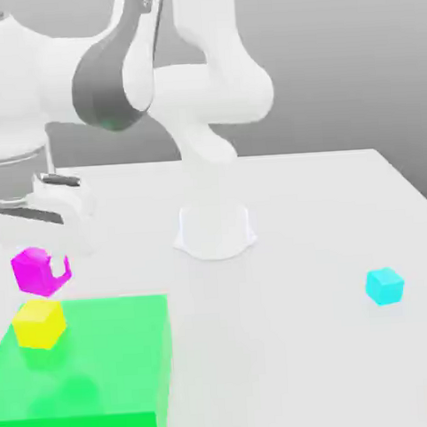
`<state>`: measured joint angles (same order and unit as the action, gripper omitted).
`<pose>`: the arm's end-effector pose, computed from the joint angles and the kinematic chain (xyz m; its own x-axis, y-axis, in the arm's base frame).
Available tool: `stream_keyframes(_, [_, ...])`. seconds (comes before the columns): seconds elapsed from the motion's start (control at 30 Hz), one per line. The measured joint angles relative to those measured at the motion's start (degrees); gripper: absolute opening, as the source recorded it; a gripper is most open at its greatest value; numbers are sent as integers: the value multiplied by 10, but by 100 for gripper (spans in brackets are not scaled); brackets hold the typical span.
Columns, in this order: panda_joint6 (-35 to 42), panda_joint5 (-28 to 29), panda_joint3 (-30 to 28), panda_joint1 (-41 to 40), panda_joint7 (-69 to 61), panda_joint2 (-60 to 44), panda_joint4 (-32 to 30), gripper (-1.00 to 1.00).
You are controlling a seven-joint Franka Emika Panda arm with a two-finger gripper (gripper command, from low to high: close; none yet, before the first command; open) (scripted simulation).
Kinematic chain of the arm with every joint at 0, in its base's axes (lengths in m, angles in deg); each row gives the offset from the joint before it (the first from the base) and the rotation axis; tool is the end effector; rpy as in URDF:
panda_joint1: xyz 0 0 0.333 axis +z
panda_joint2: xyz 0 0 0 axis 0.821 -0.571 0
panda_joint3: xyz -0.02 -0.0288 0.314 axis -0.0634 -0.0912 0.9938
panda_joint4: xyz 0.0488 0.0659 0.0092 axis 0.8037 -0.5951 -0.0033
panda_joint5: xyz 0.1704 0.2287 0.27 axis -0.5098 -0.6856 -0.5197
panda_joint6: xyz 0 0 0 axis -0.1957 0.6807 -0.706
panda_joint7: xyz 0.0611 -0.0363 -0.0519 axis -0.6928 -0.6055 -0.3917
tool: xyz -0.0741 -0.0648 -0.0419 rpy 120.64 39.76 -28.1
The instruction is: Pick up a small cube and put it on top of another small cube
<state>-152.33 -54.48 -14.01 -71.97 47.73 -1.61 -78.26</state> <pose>0.3885 -0.2467 0.3134 0.2599 -0.9656 -0.0040 -0.9656 -0.2599 -0.0040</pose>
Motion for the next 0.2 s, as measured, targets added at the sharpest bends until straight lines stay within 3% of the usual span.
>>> stream_keyframes(0.07, [-43, -13, -2, -1, -6, -35, -10, -100])
stream_keyframes(0.1, [-56, -17, -4, 1, -9, -45, -13, 100])
stream_keyframes(0.2, [-56, -17, -4, 1, -9, -45, -13, 100])
